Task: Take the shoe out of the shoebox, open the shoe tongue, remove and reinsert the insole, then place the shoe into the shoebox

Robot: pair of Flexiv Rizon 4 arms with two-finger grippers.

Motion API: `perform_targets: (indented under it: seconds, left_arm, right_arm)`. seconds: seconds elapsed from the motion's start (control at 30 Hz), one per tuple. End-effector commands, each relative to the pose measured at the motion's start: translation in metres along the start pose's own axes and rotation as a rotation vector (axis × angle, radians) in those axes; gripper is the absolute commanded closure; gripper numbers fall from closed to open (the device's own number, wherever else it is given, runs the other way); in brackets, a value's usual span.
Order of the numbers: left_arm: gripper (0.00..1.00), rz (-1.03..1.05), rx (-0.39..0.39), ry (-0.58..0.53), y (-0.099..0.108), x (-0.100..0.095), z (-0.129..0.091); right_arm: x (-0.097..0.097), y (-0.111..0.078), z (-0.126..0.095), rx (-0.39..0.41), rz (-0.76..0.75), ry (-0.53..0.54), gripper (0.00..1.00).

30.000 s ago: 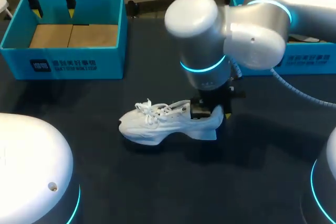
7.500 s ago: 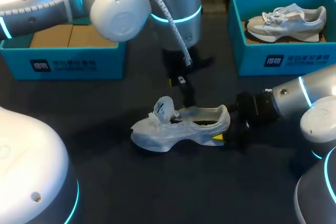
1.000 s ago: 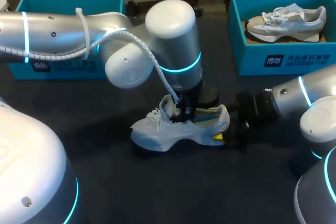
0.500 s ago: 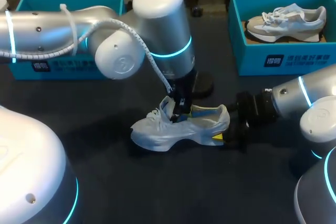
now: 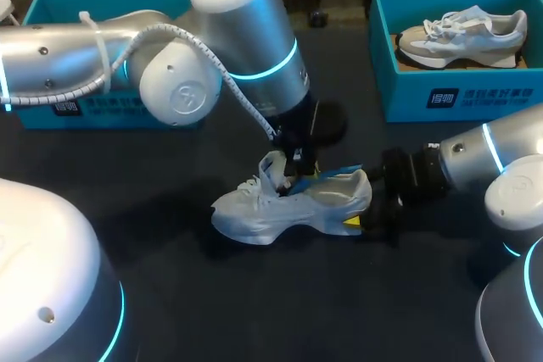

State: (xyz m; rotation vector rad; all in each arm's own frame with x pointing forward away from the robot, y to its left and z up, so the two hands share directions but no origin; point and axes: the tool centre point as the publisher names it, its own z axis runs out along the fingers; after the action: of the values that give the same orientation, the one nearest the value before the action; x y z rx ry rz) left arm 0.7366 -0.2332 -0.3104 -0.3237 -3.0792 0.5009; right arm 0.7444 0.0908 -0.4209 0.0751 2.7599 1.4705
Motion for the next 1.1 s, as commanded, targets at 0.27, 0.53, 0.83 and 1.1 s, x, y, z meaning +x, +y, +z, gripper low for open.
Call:
perform_targets:
  seconds: [0.27, 0.53, 0.83, 1.1]
  left_arm:
    - [1.0, 0.004, 0.014, 0.01, -0.018, 0.002, 0.007]
    - [0.76, 0.024, 0.018, 0.006, -0.02, 0.009, 0.013]
    - [0.33, 0.034, 0.04, -0.066, -0.018, 0.016, 0.013]
    - [0.46, 0.048, 0.052, -0.171, -0.019, 0.017, 0.016]
  right_arm:
    - [0.001, -0.001, 0.001, 0.003, -0.001, -0.001, 1.0]
    - [0.001, -0.001, 0.001, 0.003, -0.001, -0.001, 1.0]
    - [0.001, -0.001, 0.001, 0.003, -0.001, -0.001, 1.0]
    - [0.001, -0.001, 0.001, 0.003, -0.001, -0.001, 1.0]
